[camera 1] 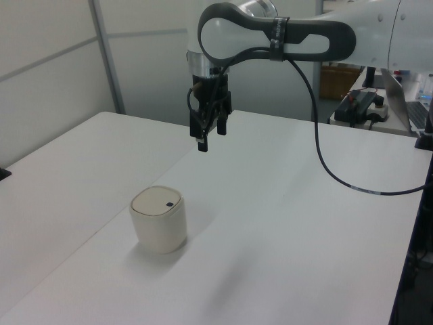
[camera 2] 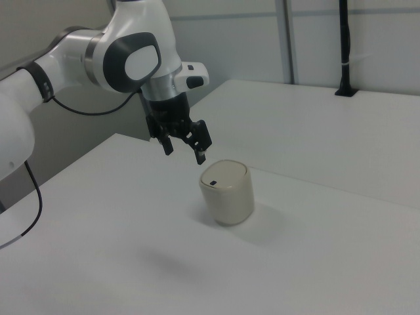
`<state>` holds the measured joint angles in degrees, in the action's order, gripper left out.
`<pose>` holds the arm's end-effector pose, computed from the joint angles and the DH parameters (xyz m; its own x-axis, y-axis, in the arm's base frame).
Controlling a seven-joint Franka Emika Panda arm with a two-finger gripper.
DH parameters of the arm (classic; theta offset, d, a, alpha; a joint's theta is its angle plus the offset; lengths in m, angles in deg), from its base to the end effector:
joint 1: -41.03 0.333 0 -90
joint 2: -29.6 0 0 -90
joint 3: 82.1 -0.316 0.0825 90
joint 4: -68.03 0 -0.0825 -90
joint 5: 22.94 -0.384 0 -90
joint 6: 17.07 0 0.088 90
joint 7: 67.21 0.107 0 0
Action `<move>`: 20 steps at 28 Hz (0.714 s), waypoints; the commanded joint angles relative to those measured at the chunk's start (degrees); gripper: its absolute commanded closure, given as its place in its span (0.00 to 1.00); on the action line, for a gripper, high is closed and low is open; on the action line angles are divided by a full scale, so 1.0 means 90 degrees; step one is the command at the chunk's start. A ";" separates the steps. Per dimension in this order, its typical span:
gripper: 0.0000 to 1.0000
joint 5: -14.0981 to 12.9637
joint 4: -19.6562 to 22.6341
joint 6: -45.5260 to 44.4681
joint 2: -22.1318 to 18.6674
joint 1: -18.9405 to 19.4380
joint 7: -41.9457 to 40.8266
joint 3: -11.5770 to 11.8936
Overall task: Open the trash can
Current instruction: 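Move the gripper toward the cream trash can's lid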
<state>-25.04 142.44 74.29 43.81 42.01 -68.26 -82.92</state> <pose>0.6321 0.0225 0.6082 0.9977 0.0482 0.0485 0.0501 -0.9980 -0.0393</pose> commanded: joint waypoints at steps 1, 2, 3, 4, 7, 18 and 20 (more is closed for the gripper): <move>0.00 0.0406 0.0111 0.0229 -0.0094 0.0047 0.0107 -0.0006; 0.00 0.0409 0.0111 0.0230 -0.0104 0.0047 0.0107 -0.0006; 0.00 0.0419 0.0121 0.0240 -0.0094 0.0047 0.0107 -0.0006; 0.00 0.0419 0.0121 0.0240 -0.0094 0.0047 0.0107 -0.0006; 0.00 0.0419 0.0121 0.0356 -0.0094 0.0047 0.0146 -0.0006; 0.54 0.0409 0.0131 0.0474 0.0003 0.0164 0.0156 -0.0016; 0.73 0.0409 0.0131 0.0533 0.0081 0.0194 0.0176 -0.0016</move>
<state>-22.30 142.46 76.84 44.15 42.36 -68.19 -83.14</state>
